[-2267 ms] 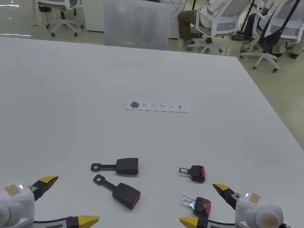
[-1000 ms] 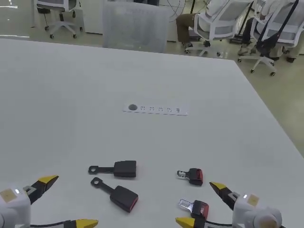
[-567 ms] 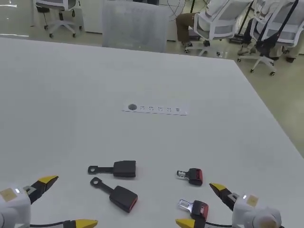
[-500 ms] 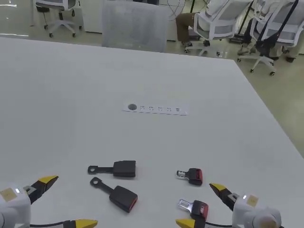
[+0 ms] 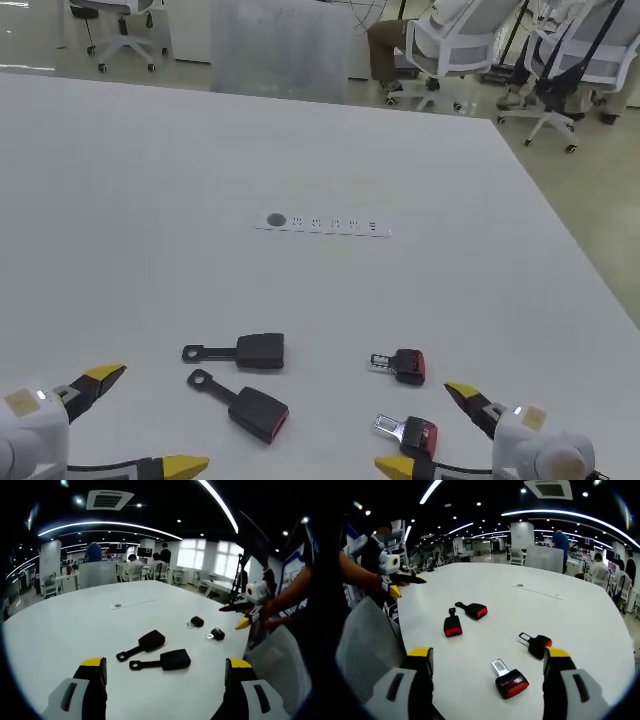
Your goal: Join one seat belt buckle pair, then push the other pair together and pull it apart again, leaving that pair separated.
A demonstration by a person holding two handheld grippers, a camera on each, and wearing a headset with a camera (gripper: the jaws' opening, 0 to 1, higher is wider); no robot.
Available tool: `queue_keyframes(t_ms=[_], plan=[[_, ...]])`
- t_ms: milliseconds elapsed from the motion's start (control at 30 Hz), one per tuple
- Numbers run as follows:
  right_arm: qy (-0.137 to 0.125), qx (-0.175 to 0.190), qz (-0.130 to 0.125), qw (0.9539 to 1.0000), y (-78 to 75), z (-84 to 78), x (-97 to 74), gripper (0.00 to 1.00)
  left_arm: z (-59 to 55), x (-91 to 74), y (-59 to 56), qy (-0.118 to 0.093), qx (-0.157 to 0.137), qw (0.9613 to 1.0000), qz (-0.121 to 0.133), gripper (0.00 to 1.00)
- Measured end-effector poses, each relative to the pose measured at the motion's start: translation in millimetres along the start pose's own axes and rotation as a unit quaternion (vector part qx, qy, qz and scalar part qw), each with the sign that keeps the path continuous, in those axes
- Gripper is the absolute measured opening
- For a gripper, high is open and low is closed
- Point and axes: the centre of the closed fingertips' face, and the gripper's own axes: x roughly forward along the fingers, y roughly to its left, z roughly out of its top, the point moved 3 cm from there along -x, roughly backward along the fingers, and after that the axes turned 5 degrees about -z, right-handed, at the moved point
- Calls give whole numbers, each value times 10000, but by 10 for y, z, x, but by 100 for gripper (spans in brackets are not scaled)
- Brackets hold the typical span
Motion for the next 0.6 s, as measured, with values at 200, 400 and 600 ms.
queue_keyframes(t_ms=[200,400,600], plan=[[-3,57,-30,10000,-31,-3,15,93,36,16,-10,-6,-22,10000,-2,100],[35,55,-28,10000,-53,-22,31,93,35,56,-27,32,-36,10000,-28,100],[64,38,-45,10000,-117,-36,34,93,17,111,-63,100,-14,9999,-119,100]])
